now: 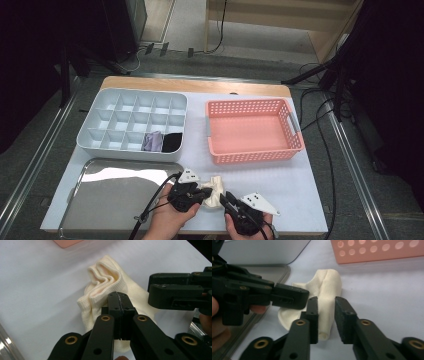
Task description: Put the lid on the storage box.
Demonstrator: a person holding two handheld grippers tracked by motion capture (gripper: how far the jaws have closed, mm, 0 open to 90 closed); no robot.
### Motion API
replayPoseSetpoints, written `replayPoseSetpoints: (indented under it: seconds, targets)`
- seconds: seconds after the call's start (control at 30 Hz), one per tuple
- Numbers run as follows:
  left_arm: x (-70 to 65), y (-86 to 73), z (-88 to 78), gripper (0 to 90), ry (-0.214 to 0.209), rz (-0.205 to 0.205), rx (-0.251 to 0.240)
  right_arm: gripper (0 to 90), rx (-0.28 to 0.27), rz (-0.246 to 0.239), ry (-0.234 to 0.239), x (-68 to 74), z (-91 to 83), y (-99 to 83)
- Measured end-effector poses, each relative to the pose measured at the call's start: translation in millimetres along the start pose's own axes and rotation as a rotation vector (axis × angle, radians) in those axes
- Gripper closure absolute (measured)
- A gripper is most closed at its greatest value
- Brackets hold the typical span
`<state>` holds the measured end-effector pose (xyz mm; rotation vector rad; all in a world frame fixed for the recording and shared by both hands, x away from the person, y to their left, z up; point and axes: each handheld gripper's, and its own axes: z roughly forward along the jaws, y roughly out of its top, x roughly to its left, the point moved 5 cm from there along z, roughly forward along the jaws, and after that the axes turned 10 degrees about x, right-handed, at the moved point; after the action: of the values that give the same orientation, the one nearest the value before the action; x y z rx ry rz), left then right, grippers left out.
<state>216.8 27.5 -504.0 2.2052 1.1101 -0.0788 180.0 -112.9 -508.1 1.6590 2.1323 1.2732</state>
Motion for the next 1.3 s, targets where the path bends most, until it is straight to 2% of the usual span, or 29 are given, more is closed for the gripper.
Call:
replayPoseSetpoints:
  seconds: [0.1,0.2,0.37,0.4,0.47,0.57,0.7,0.73,0.8,0.87,0.97,1.07,1.13,1.23,1.3]
  targets:
    - [0.3,-0.5,0.4,90.0,-0.004,-0.005,-0.008,65.5,0.035,0.003,0.006,0.2,6.3,-1.7]
    - [1.6,-1.3,0.1,90.0,-0.007,-0.005,-0.007,70.0,0.08,0.031,0.021,1.1,13.6,-6.2]
    - [-0.1,-1.5,0.8,90.0,0.002,-0.017,-0.003,82.2,0.094,0.102,0.091,-2.2,13.1,-5.9]
    - [-0.3,-1.8,0.8,90.0,0.002,-0.02,-0.001,83.4,0.083,0.121,0.109,-2.7,12.5,-5.7]
    - [0.0,-2.0,0.9,90.0,0.003,-0.026,-0.006,84.1,0.069,0.127,0.136,-2.0,11.3,-5.4]
    - [0.7,-2.3,0.4,90.0,0.002,-0.028,-0.004,84.5,0.034,0.075,0.136,2.9,8.0,-3.4]
    - [1.2,-1.5,-0.4,90.0,-0.008,-0.04,-0.003,84.7,0.027,0.014,0.083,7.4,5.2,-2.0]
    - [1.4,-1.2,-0.7,90.0,-0.012,-0.044,-0.006,84.7,0.032,0.009,0.064,6.0,5.1,-2.1]
    - [1.6,-0.6,-2.2,90.0,-0.02,-0.048,-0.011,84.8,0.035,0.018,0.066,2.5,4.0,-1.1]
    - [0.3,0.1,-3.5,87.4,-0.02,-0.043,-0.011,84.8,0.031,0.021,0.049,-0.9,1.9,0.1]
    - [0.3,0.8,-1.9,87.9,-0.021,-0.046,-0.004,84.7,0.02,-0.003,0.028,-2.4,-0.6,2.0]
    - [2.3,0.5,-0.2,90.0,-0.027,-0.06,0.001,84.6,0.012,-0.015,0.026,0.1,-1.2,2.7]
    - [1.9,0.3,0.7,90.0,-0.023,-0.062,-0.004,84.5,-0.001,-0.029,0.044,4.3,-2.2,3.1]
    - [0.4,-0.2,2.6,90.0,-0.014,-0.054,-0.011,84.2,0.008,-0.077,0.062,14.2,-1.4,1.2]
    - [-1.0,-0.5,3.9,90.0,-0.012,-0.049,-0.012,84.1,0.008,-0.12,0.053,20.6,0.5,-0.7]
